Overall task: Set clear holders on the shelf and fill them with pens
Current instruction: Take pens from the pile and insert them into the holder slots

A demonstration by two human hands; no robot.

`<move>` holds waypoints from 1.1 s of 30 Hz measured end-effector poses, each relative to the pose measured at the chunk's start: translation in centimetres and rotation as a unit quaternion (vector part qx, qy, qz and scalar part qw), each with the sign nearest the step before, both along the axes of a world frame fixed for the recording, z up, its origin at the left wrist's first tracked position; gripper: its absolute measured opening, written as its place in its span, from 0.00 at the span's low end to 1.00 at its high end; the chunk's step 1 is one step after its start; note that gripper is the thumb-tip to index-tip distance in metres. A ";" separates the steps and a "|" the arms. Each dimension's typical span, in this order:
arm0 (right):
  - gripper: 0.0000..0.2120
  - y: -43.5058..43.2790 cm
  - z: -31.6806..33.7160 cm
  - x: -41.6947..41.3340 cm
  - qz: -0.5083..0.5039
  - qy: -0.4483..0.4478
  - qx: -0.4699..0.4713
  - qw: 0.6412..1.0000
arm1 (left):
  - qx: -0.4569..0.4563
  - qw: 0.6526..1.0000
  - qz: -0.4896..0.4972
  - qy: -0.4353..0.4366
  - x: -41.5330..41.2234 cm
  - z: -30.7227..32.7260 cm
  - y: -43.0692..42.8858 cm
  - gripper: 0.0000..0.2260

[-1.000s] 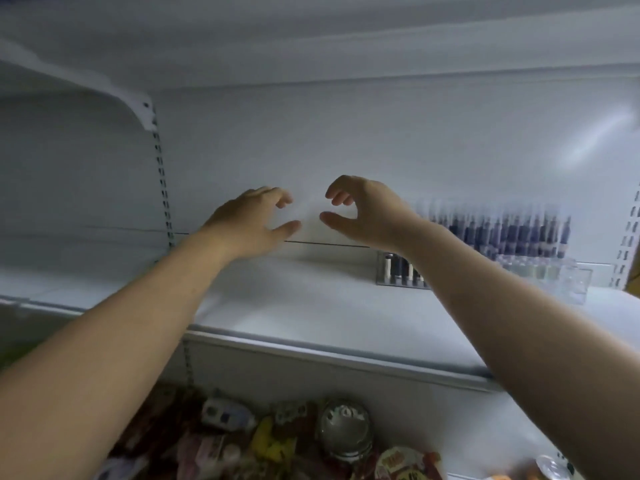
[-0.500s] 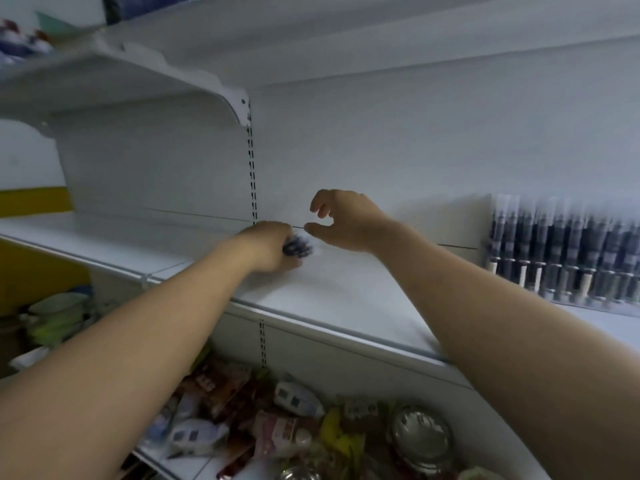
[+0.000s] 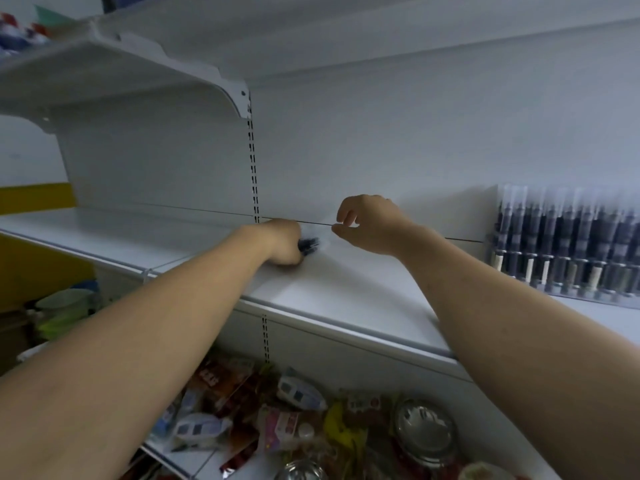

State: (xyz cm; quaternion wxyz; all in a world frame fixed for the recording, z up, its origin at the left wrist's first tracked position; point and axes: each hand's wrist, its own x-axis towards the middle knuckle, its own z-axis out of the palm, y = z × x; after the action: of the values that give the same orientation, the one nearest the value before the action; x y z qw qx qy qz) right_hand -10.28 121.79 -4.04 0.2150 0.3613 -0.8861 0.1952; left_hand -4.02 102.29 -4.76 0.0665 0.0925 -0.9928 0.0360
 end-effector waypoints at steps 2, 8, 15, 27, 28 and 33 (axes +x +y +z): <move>0.08 0.0 0.0 0.1 -0.005 0.000 0.004 1.000 | -0.024 1.000 -0.002 -0.014 0.1 0.1 0.5 0.09; 0.07 -0.4 -0.1 0.5 -0.012 0.002 0.012 1.000 | -0.071 0.996 -0.005 -0.051 0.4 -0.1 1.2 0.06; 0.08 -0.2 0.1 0.7 -0.010 -0.005 -0.002 1.000 | -0.039 0.998 -0.003 -0.045 1.2 -0.4 1.2 0.13; 0.10 7.9 4.4 4.7 -0.036 -0.053 -0.085 0.994 | 0.408 0.886 -0.192 0.108 3.3 0.9 4.0 0.07; 0.11 9.3 4.6 5.2 -0.040 -0.053 -0.089 0.994 | 0.439 0.867 -0.209 0.109 3.3 1.0 5.0 0.07; 0.17 17.2 5.4 7.9 -0.066 -0.091 -0.110 0.988 | 0.547 0.782 -0.286 0.090 2.9 1.8 11.5 0.07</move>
State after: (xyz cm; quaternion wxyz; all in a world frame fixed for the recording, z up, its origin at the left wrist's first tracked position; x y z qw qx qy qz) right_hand -2.43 139.00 1.38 0.1844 0.2572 -0.8970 0.3087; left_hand -1.16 113.81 -2.97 0.1016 -0.1722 -0.8164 -0.5418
